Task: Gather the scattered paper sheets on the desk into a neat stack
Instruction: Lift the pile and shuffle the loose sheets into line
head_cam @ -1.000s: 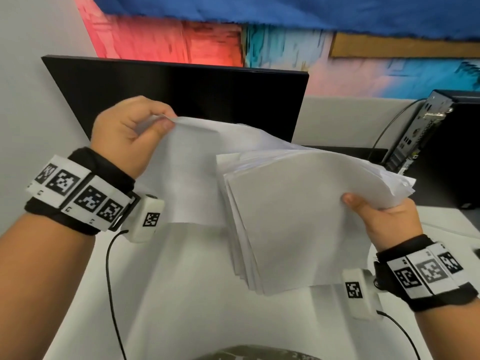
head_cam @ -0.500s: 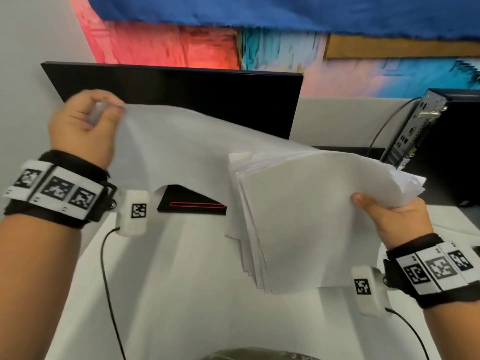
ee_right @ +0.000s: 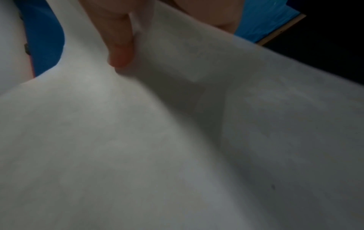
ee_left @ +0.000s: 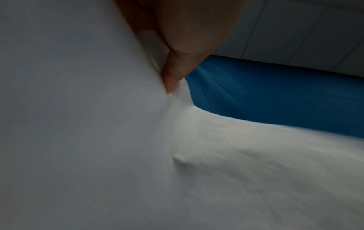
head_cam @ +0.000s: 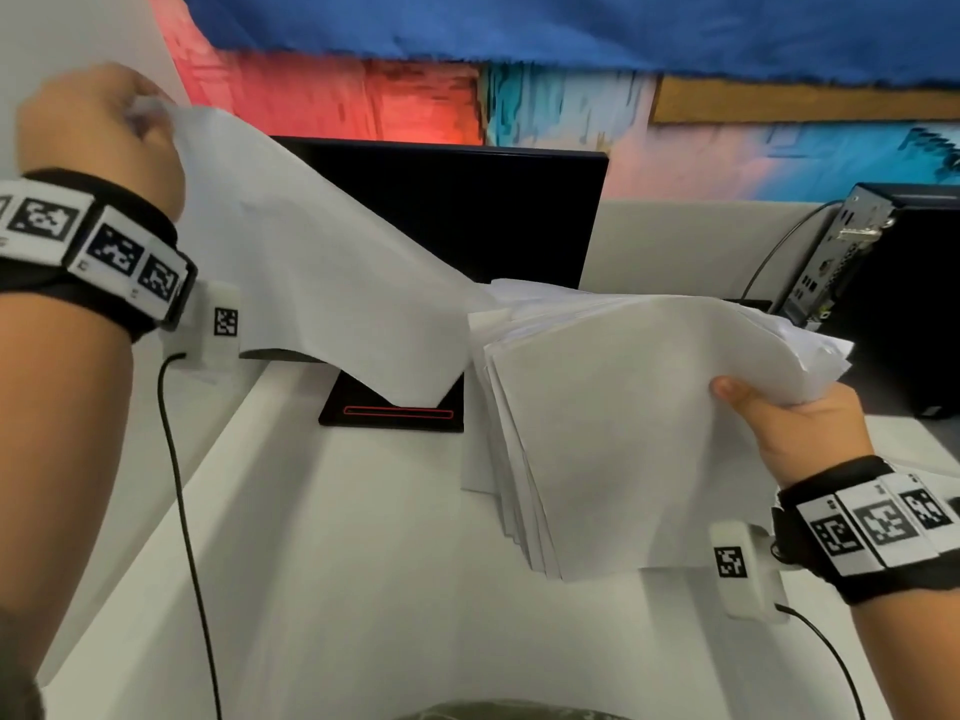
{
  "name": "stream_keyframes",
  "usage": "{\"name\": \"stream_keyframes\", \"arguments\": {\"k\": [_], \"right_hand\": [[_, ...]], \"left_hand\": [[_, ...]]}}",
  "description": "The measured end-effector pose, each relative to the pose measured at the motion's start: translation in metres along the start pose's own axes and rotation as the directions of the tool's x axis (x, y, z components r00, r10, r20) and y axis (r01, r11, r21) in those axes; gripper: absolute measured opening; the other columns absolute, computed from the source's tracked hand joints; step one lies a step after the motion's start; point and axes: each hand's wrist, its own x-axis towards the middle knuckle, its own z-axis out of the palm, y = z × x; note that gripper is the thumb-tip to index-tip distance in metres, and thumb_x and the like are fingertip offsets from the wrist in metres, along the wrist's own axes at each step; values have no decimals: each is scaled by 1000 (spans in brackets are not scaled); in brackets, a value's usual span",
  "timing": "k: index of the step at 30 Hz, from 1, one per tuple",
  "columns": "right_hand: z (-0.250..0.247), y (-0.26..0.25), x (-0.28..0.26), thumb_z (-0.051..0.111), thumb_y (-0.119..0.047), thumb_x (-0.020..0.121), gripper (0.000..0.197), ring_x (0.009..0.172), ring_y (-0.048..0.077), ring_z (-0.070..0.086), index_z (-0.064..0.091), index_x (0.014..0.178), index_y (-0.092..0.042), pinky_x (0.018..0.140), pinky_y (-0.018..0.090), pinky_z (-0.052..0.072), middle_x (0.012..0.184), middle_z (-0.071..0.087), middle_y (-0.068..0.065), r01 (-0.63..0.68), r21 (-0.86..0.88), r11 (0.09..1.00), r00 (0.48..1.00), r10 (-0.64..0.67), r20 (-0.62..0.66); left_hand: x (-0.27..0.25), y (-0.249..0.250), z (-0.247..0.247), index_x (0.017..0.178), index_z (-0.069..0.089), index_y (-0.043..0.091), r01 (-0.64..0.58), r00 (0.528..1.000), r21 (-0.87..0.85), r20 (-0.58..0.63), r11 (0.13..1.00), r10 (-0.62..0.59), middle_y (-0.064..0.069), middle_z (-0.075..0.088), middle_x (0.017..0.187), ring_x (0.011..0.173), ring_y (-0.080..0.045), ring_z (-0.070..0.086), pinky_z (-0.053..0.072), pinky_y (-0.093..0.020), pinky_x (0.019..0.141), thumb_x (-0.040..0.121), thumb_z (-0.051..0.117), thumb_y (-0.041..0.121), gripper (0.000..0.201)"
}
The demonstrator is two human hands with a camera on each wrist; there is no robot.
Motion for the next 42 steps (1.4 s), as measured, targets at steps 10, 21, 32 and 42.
{"name": "stream_keyframes", "arguments": {"k": [10, 21, 32, 42], "right_hand": [[5, -8, 2, 69, -12, 80, 34, 85, 21, 53, 63, 110, 0, 76, 28, 38, 92, 58, 10, -42, -34, 999, 997, 40, -67], [6, -20, -2, 69, -14, 80, 35, 87, 20, 53, 62, 113, -4, 79, 28, 39, 89, 58, 5, -30, -60, 998, 993, 23, -119], [-1, -19, -5, 68, -8, 81, 37, 91, 17, 52, 59, 116, -12, 83, 24, 36, 84, 57, -2, 32, -46, 998, 996, -36, -87], [-9, -8, 2, 69, -1, 77, 42, 66, -18, 61, 60, 118, -4, 56, -5, 42, 89, 62, -8, 146, -65, 987, 980, -136, 143]], "left_hand": [[-3, 49, 6, 108, 62, 15, -117, 993, -40, 4, 992, 117, -20, 65, 102, 92, -37, 60, 48, -37, 85, 88, 37, 24, 34], [-66, 88, 37, 100, 71, 14, -515, 754, -241, 329, 823, 568, -3, 71, 100, 94, -16, 62, 37, -20, 85, 90, 58, 15, 16], [-50, 70, 29, 99, 68, 19, -402, 870, -26, 301, 915, 390, -7, 69, 94, 92, -26, 61, 45, -33, 85, 91, 53, 16, 17], [-20, 44, 32, 109, 63, 12, -214, 957, 142, 228, 967, 178, -26, 64, 100, 95, -43, 58, 49, -48, 87, 93, 43, 15, 26]]}}
